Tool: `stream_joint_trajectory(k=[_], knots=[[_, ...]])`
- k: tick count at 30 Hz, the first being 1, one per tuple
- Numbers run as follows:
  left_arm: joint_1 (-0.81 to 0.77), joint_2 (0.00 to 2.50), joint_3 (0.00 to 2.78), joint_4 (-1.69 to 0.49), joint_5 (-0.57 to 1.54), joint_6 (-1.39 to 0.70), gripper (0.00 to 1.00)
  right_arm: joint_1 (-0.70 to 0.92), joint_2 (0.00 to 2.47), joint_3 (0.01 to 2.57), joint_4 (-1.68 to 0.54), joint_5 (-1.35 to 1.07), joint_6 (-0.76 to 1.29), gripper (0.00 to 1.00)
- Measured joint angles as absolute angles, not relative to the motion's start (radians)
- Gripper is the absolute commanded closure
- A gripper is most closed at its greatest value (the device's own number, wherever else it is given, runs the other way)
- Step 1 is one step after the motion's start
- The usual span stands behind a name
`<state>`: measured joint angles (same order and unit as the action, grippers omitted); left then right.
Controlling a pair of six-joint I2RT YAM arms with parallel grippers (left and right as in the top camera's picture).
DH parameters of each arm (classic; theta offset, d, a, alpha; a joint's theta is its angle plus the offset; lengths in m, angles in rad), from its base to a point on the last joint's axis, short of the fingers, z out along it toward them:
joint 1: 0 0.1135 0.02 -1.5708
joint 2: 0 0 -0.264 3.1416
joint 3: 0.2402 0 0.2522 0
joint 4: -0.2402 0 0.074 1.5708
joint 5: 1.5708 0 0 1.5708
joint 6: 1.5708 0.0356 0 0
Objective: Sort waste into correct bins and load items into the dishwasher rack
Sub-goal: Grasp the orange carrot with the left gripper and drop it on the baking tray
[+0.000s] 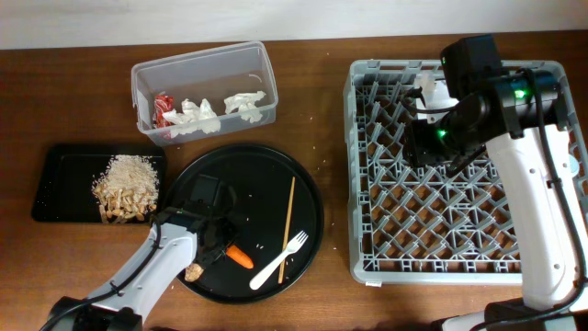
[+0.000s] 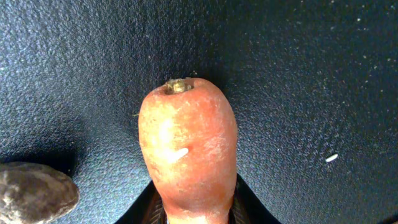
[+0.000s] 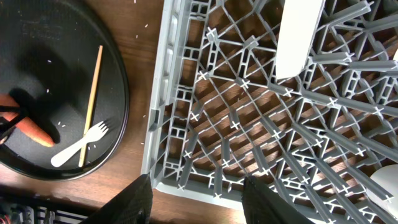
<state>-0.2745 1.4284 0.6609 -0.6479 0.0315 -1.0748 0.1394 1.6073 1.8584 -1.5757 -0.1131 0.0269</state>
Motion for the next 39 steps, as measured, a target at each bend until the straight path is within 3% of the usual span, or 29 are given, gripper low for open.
stream_joint_trajectory(k=[8,16,18,24,33,35,39], knots=[[-0.193,1.367,0.891,-0.717,-0.083,-0.821,0.94,0.139,1.608,1.858,-1.579,-0.113,0.027,0.50],[0.214,1.350,0.971,-0.588,-0.159,-0.677,0.99,0.139,1.608,1.858,-1.587,-0.113,0.027,0.50],[0.376,1.372,0.971,-0.519,-0.170,-0.673,0.99,0.139,1.608,1.858,-1.589,-0.113,0.027,0.50],[0.537,1.552,0.971,-0.398,-0.176,-0.673,0.97,0.139,1.607,1.858,-1.595,-0.113,0.027,0.50],[0.546,1.678,0.972,-0.325,-0.176,-0.665,0.50,0.139,1.608,1.858,-1.605,-0.113,0.027,0.50],[0.546,1.678,0.973,-0.327,-0.176,-0.663,0.45,0.139,1.607,1.858,-1.605,-0.113,0.027,0.50],[0.546,1.678,0.973,-0.332,-0.160,-0.662,0.46,0.139,1.608,1.858,-1.605,-0.113,0.027,0.50]])
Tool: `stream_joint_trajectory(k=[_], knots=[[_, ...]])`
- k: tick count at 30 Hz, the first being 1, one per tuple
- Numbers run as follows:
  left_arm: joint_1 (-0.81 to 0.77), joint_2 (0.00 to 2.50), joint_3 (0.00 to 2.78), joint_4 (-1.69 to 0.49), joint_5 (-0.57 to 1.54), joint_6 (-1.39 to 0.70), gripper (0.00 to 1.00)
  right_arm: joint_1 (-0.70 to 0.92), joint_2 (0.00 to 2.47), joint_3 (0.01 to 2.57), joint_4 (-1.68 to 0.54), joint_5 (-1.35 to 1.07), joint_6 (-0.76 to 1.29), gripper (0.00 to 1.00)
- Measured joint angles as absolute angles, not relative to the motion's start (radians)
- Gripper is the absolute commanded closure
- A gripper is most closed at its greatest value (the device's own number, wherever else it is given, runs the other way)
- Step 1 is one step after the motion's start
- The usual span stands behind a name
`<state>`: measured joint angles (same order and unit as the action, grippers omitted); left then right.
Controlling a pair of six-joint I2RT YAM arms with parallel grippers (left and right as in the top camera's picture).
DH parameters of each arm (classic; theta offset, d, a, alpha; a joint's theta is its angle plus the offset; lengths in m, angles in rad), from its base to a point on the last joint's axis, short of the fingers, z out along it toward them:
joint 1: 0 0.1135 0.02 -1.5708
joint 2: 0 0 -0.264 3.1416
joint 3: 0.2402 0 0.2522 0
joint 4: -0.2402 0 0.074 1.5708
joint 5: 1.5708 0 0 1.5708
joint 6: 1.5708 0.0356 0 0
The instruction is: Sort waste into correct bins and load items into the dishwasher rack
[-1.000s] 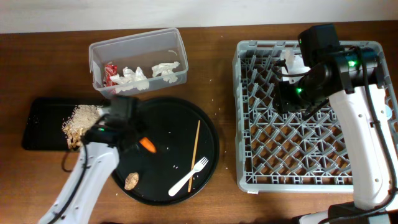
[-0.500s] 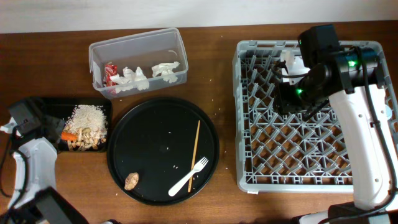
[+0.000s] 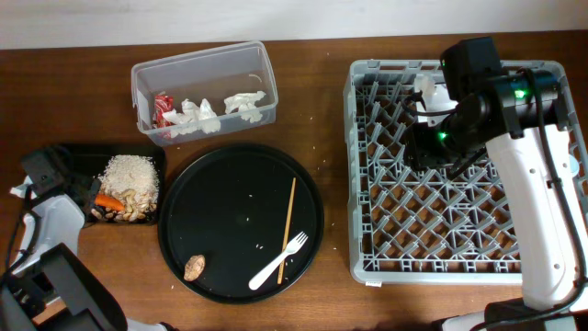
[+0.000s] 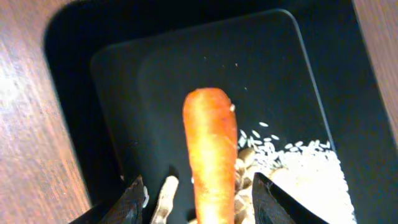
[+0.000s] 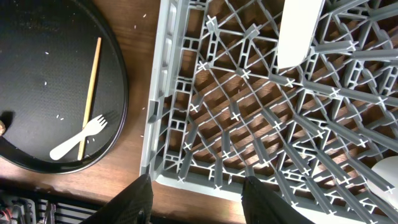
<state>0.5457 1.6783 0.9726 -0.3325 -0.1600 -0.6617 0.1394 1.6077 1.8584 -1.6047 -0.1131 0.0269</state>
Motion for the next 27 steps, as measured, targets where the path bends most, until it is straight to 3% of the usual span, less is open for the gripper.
stream_joint_trajectory(k=[3,7,12,18,22,27], knots=[[0.546,1.660,0.973,-0.336,-0.102,-0.662,0.52,0.139,1.607,1.858,-1.605,-0.113,0.028,0.50],[0.537,1.523,0.974,-0.390,0.092,-0.644,0.51,0.139,1.608,1.858,-1.605,-0.113,0.028,0.50],[0.355,1.440,0.987,-0.706,0.233,-0.560,0.46,0.139,1.608,1.858,-1.607,-0.113,0.030,0.50],[0.054,1.440,0.978,-1.052,0.160,-0.481,0.39,0.139,1.608,1.858,-1.607,-0.113,0.030,0.50],[-0.071,1.440,0.921,-1.053,0.075,-0.471,0.38,0.139,1.607,1.858,-1.620,-0.113,0.030,0.49],[-0.082,1.440,0.816,-1.013,0.044,-0.471,0.38,0.139,1.607,1.857,-1.627,-0.113,0.030,0.49]])
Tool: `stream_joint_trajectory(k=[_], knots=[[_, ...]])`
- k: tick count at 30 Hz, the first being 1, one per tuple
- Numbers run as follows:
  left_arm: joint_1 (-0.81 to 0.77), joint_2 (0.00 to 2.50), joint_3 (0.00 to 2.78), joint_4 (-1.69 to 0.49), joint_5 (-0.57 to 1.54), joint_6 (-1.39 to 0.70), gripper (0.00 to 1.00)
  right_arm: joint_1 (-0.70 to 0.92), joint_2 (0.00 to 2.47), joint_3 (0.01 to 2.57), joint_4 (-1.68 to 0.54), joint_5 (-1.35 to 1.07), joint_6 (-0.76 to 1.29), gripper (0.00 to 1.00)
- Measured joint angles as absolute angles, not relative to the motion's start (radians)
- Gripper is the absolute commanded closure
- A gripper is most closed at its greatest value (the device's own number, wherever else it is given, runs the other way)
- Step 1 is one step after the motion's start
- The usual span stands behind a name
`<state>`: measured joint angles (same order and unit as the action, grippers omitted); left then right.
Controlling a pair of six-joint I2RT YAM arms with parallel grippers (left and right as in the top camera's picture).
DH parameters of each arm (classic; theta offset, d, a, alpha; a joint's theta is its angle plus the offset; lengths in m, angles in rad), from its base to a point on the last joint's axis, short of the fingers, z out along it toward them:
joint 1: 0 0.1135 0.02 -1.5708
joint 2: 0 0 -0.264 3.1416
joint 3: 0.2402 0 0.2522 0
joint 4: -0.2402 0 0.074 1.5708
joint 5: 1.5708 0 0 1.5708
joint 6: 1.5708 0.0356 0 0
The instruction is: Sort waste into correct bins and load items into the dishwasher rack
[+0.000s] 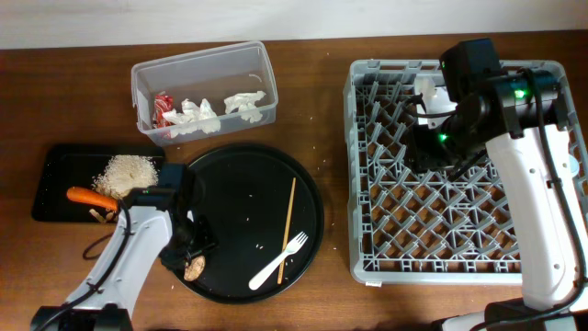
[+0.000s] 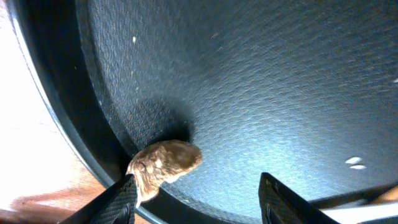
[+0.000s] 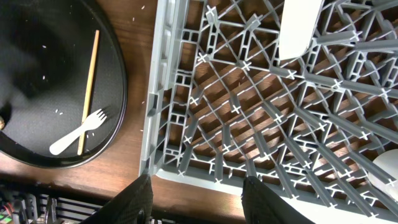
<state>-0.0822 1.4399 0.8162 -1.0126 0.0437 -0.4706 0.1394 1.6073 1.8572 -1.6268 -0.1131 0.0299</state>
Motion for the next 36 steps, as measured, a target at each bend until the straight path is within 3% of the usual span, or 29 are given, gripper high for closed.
stream_joint_trajectory(k=[15,17,20,25,26,27,28,29,33,36], knots=[[-0.082,1.558,0.768,-0.929,0.056,-0.475,0.39,0.139,1.607,1.857,-1.635,-0.113,0.030,0.49],[-0.082,1.584,0.768,-0.930,0.075,-0.475,0.59,0.139,1.607,1.857,-1.635,-0.113,0.030,0.49],[-0.083,1.584,0.768,-0.930,0.082,-0.480,0.75,0.139,1.608,1.856,-1.636,-0.113,0.030,0.50],[-0.083,1.585,0.769,-0.929,0.087,-0.480,0.96,0.139,1.608,1.856,-1.636,-0.113,0.030,0.50],[-0.083,1.585,0.769,-0.929,0.087,-0.478,0.96,0.139,1.608,1.856,-1.636,-0.113,0.030,0.49],[-0.083,1.585,0.768,-0.929,0.090,-0.480,0.90,0.139,1.607,1.856,-1.636,-0.113,0.030,0.49],[-0.083,1.585,0.769,-0.929,0.090,-0.479,0.60,0.139,1.608,1.856,-1.636,-0.113,0.030,0.49],[-0.083,1.586,0.769,-0.931,0.089,-0.478,0.50,0.139,1.608,1.856,-1.636,-0.113,0.030,0.50],[-0.083,1.589,0.770,-0.981,0.090,-0.475,0.48,0.139,1.608,1.856,-1.636,-0.113,0.030,0.49],[-0.083,1.589,0.770,-0.983,0.097,-0.453,0.37,0.139,1.607,1.856,-1.636,-0.113,0.030,0.49]])
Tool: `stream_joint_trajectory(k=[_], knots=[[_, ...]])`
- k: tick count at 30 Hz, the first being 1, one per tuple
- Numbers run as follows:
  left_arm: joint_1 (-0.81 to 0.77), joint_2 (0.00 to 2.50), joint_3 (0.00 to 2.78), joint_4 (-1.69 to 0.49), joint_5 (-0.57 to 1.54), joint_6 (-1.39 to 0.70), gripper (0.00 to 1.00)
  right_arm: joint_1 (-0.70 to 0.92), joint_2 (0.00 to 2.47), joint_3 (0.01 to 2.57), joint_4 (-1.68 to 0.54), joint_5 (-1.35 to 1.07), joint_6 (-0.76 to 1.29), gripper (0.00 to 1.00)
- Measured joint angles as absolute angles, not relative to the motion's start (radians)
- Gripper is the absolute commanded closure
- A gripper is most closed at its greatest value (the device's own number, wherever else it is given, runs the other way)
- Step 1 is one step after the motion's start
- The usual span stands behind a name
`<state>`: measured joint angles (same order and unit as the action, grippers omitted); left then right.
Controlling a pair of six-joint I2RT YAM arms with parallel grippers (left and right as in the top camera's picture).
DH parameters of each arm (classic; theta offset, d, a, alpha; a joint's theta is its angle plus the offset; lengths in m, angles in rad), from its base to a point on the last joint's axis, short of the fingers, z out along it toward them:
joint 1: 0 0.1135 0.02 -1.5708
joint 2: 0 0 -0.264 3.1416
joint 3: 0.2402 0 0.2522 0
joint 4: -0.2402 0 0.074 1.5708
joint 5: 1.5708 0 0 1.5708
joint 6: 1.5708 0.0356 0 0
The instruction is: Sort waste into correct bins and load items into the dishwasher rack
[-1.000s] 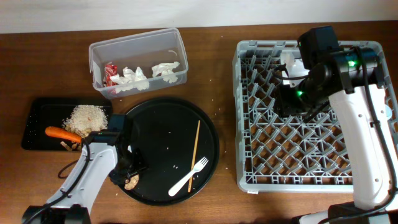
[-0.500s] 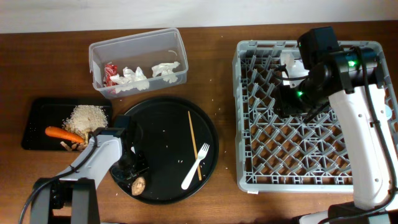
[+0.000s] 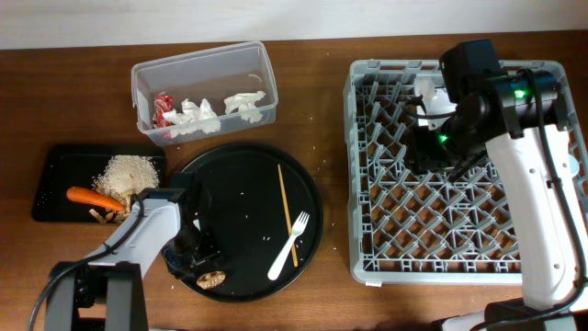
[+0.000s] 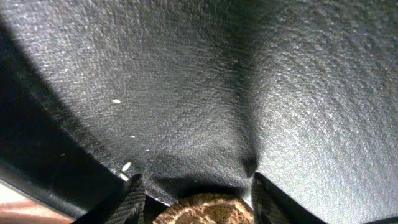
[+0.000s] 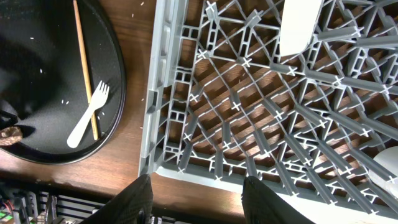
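Observation:
A brown food lump [image 4: 202, 211] lies at the near left rim of the round black plate [image 3: 241, 184]. My left gripper [image 4: 198, 188] is open and low over the plate with the lump between its fingers; the overhead view shows the lump [image 3: 213, 276] just beyond the gripper [image 3: 197, 256]. A wooden chopstick [image 3: 287, 213] and a white fork [image 3: 291, 245] lie on the plate's right half. My right gripper [image 5: 203, 202] hangs open and empty above the grey dishwasher rack [image 3: 367, 175], and appears in the overhead view [image 3: 432, 147] over the rack's back left.
A carrot [image 3: 90, 196] and a rice pile [image 3: 129, 172] lie in the black rectangular tray [image 3: 50, 184] at the left. A clear bin [image 3: 262, 64] holds crumpled paper and a red wrapper. White dishware [image 5: 301, 28] stands in the rack.
The left gripper has closed in on the lump, which now sits between its open fingers, a little further right along the rim. Fork and chopstick have turned on the plate. The right arm is unmoved.
At first my left gripper held the carrot on the round plate. Then the carrot was over the black tray between opened fingers. After that the carrot lay in the tray and the gripper was back at the plate facing the lump, which it now straddles.

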<state>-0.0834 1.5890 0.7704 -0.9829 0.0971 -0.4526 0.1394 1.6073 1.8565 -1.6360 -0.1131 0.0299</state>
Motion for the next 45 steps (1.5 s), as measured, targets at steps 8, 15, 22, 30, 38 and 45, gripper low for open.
stream_joint_trajectory(k=[8,15,22,30,38,45], knots=[[-0.083,1.591,0.775,-1.039,0.227,-0.260,0.32,0.139,1.607,1.856,-1.639,-0.113,0.030,0.50],[-0.083,1.594,0.776,-1.058,0.342,-0.241,0.47,0.139,1.607,1.856,-1.639,-0.113,0.030,0.50],[-0.083,1.594,0.776,-1.061,0.367,-0.235,0.35,0.139,1.608,1.856,-1.640,-0.113,0.030,0.49],[-0.178,1.596,0.774,-1.058,0.367,-0.235,0.55,0.139,1.608,1.856,-1.639,-0.113,0.030,0.49],[-0.199,1.597,0.768,-1.042,0.381,-0.256,0.98,0.139,1.608,1.856,-1.640,-0.113,0.030,0.49],[-0.199,1.597,0.785,-1.000,0.386,-0.258,0.50,0.139,1.608,1.856,-1.642,-0.113,0.030,0.49]])
